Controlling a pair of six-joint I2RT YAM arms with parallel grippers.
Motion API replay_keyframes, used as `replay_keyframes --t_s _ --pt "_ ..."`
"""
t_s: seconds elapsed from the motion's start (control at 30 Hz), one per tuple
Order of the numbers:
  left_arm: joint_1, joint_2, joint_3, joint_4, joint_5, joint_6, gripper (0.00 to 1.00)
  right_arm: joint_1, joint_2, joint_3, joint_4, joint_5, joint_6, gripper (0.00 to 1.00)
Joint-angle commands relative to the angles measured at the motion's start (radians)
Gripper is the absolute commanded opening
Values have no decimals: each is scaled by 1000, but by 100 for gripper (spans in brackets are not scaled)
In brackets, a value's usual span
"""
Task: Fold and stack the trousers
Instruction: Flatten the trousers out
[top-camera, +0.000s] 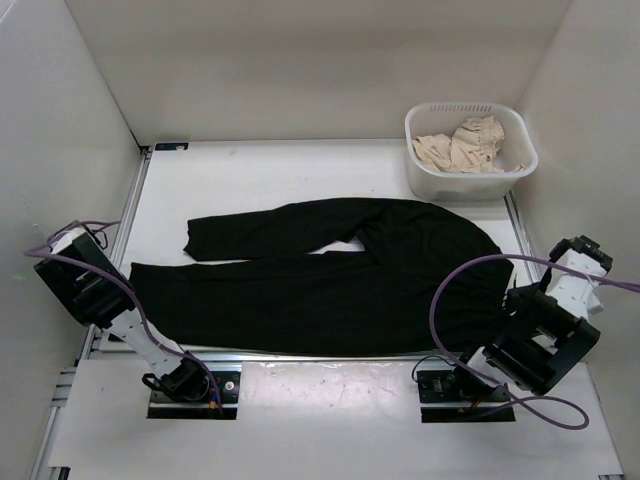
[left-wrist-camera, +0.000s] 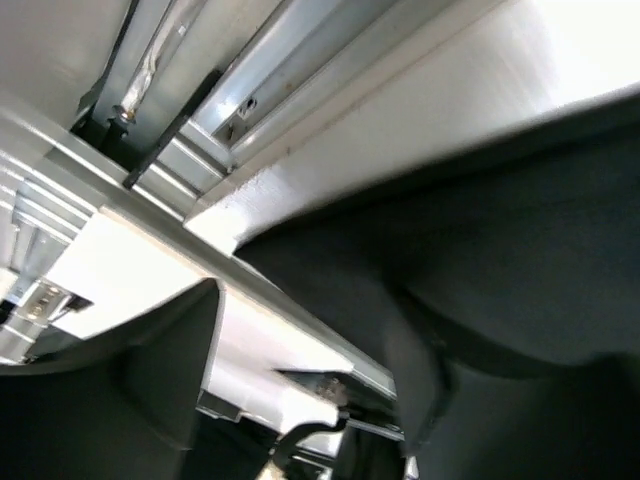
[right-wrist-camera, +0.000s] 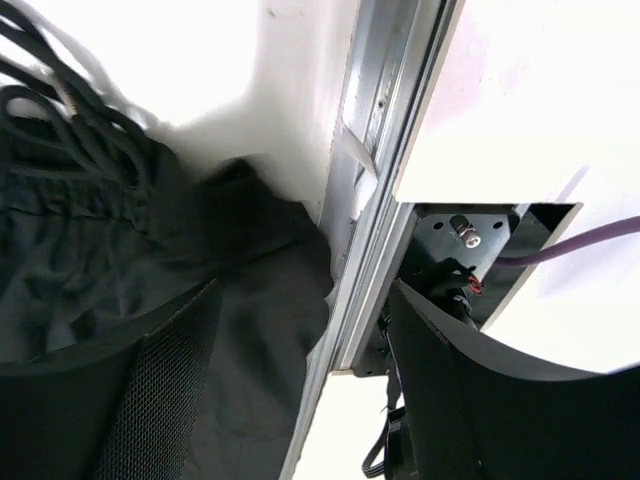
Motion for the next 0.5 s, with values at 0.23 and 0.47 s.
replay_keyframes --t_s 0.23,0.47 --pt "-151 -187 318 -72 210 -3 100 162 -18 280 -8 12 11 75" --pt "-373 28 536 -52 445 -3 100 254 102 337 275 -104 132 75"
